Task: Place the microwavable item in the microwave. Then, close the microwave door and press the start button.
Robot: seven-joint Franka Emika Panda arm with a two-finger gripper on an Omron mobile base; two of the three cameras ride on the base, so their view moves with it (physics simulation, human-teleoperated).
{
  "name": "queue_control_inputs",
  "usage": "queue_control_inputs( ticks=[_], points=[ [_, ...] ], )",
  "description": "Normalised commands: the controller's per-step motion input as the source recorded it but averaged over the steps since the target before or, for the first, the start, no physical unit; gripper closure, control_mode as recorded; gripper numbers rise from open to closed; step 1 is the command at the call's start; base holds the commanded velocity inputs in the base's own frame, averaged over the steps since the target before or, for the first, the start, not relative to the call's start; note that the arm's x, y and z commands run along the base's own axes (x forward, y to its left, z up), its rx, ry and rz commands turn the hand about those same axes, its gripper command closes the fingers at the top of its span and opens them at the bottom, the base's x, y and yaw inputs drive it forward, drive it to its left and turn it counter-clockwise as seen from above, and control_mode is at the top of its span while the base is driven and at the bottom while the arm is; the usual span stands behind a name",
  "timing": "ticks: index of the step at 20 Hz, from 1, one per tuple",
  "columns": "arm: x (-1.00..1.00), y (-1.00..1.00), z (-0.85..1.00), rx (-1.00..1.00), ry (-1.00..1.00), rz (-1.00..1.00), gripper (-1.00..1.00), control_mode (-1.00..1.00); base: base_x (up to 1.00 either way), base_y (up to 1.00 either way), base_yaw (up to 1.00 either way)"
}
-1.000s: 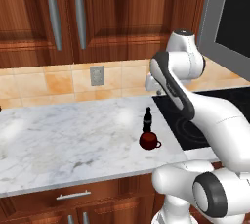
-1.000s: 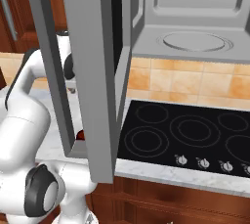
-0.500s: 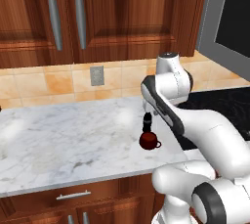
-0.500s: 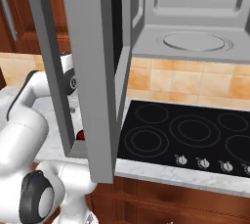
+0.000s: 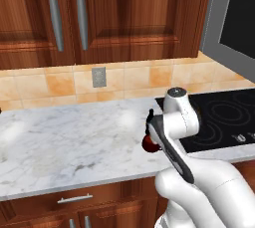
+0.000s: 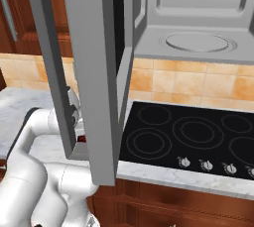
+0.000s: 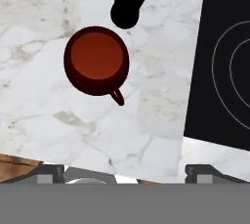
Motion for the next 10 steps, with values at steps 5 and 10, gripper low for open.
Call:
queue_control_inputs(
  ticks=[5, 10],
  points=[
    [0.46, -0.28, -0.15, 0.1, 0.03, 0.12, -1.0, -1.0, 0.0, 0.0, 0.0],
    [0.61, -0.12, -0.12, 0.14, 0.08, 0.11, -1.0, -1.0, 0.0, 0.0, 0.0]
  ],
)
